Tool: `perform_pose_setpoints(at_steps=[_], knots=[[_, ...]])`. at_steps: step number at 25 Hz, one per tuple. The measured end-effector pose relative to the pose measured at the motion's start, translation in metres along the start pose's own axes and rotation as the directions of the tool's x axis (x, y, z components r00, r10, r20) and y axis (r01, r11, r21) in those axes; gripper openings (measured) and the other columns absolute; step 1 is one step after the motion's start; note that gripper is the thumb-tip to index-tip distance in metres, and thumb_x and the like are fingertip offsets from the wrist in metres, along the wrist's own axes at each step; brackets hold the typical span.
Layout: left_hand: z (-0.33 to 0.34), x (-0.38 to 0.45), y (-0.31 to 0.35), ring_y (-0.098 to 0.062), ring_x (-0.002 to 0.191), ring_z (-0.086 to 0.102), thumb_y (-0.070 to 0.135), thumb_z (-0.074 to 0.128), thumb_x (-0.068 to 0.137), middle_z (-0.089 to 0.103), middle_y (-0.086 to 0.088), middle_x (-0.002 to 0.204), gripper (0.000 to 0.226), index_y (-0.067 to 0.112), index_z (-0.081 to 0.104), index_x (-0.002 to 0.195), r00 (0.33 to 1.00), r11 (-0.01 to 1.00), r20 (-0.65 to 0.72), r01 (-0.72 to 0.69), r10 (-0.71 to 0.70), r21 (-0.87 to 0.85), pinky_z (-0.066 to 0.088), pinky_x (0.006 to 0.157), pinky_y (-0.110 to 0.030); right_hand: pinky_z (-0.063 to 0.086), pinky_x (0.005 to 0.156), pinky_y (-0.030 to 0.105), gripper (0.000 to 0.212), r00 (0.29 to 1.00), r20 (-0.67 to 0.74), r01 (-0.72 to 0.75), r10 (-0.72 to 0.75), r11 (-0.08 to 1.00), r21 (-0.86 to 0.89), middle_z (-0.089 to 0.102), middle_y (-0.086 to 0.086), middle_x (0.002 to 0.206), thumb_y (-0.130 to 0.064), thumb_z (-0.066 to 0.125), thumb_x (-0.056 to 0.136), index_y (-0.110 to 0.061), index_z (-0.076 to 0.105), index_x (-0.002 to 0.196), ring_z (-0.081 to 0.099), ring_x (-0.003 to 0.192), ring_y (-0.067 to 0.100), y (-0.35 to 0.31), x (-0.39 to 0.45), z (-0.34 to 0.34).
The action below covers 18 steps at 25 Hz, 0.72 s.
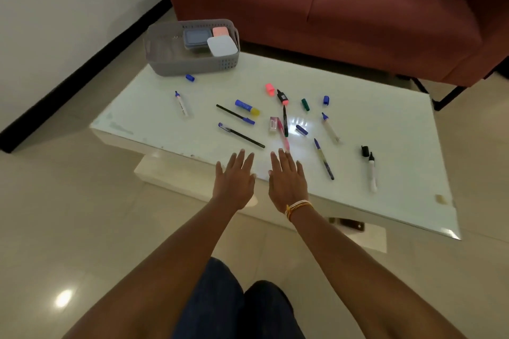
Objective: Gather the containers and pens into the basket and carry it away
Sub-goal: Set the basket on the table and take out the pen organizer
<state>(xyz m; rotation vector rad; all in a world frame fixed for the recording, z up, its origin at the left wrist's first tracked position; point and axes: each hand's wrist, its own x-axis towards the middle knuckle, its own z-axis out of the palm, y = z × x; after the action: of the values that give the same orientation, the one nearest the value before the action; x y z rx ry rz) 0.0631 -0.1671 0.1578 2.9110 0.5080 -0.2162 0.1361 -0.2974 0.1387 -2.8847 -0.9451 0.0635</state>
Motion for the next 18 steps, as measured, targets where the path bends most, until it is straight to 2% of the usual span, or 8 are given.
perform_pose_setpoints(at_steps=[2,5,8,10,11,13,15,18], knots=[[0.038,0.024,-0.012,-0.023,0.149,0.008,0.044,0.022,0.101,0.007,-0.003,0.162,0.057,0.023,0.007,0.152,0.997,1.000,-0.078,0.001,-0.003,-0.026,0.014,0.116,-0.055,0.016,0.120,0.045,0.052,0.994,-0.104,0.017,-0.017,1.000,0.005,0.019,0.011,0.160,-0.027,0.025,0.102,-0.014,0.018,0.152,0.016,0.149,0.028,0.001,0.020,0.038],[0.088,0.047,-0.028,-0.021,0.149,0.008,0.050,0.014,0.098,0.010,-0.001,0.161,0.060,0.025,0.010,0.152,0.966,1.000,-0.258,-0.022,0.017,-0.017,0.007,0.116,-0.056,0.033,0.114,0.047,0.050,0.946,-0.324,-0.001,0.010,1.000,0.028,0.038,0.014,0.151,-0.025,0.030,0.098,-0.010,0.034,0.146,0.034,0.142,0.030,0.002,0.041,0.074],[0.115,0.052,-0.030,-0.022,0.148,0.015,0.051,0.006,0.096,0.020,-0.002,0.159,0.062,0.024,0.018,0.150,0.891,1.000,-0.453,-0.026,0.030,0.017,0.006,0.115,-0.056,0.049,0.094,0.038,0.039,0.775,-0.619,0.168,-0.127,0.986,0.009,0.062,0.013,0.121,-0.018,0.039,0.088,-0.008,0.057,0.121,0.057,0.113,0.027,-0.003,0.042,0.097],[0.120,0.052,-0.023,-0.025,0.148,0.015,0.048,0.005,0.096,0.021,-0.005,0.159,0.061,0.022,0.019,0.150,0.871,1.000,-0.491,-0.002,0.014,0.026,0.006,0.116,-0.056,0.046,0.075,0.033,0.024,0.667,-0.712,0.297,-0.218,0.955,-0.013,0.063,0.009,0.097,-0.010,0.046,0.083,-0.011,0.061,0.102,0.057,0.086,0.024,0.000,0.028,0.110],[0.119,0.050,-0.017,-0.027,0.148,0.014,0.047,0.007,0.097,0.021,-0.006,0.159,0.061,0.020,0.020,0.150,0.872,1.000,-0.490,0.004,0.002,0.012,0.006,0.116,-0.056,0.043,0.070,0.032,0.020,0.655,-0.708,0.327,-0.264,0.944,-0.049,0.061,0.008,0.089,-0.007,0.049,0.080,-0.012,0.061,0.095,0.055,0.078,0.023,0.006,0.015,0.119],[0.120,0.041,-0.003,-0.032,0.148,0.012,0.046,0.012,0.098,0.021,-0.010,0.158,0.060,0.016,0.022,0.149,0.871,0.999,-0.492,-0.001,-0.018,-0.039,0.007,0.117,-0.054,0.042,0.068,0.032,0.019,0.690,-0.642,0.350,-0.335,0.930,-0.110,0.060,0.006,0.082,-0.002,0.054,0.074,-0.013,0.063,0.087,0.056,0.073,0.024,0.030,-0.014,0.142],[0.126,0.032,0.015,-0.033,0.147,0.012,0.046,0.015,0.097,0.022,-0.012,0.158,0.062,0.012,0.024,0.149,0.857,0.997,-0.514,-0.056,0.021,-0.054,0.008,0.119,-0.050,0.050,0.073,0.034,0.022,0.774,-0.546,0.331,-0.321,0.940,-0.084,0.062,0.007,0.084,0.000,0.058,0.068,-0.012,0.065,0.084,0.060,0.078,0.027,0.062,-0.036,0.162],[0.144,0.023,0.053,-0.027,0.148,0.012,0.048,0.017,0.097,0.020,-0.010,0.159,0.065,0.011,0.019,0.150,0.829,0.972,-0.512,-0.229,0.225,0.056,0.007,0.120,-0.046,0.053,0.072,0.035,0.018,0.897,-0.395,0.210,-0.200,0.978,-0.019,0.061,0.008,0.084,-0.002,0.063,0.060,-0.012,0.063,0.075,0.063,0.081,0.030,0.106,-0.062,0.182]])
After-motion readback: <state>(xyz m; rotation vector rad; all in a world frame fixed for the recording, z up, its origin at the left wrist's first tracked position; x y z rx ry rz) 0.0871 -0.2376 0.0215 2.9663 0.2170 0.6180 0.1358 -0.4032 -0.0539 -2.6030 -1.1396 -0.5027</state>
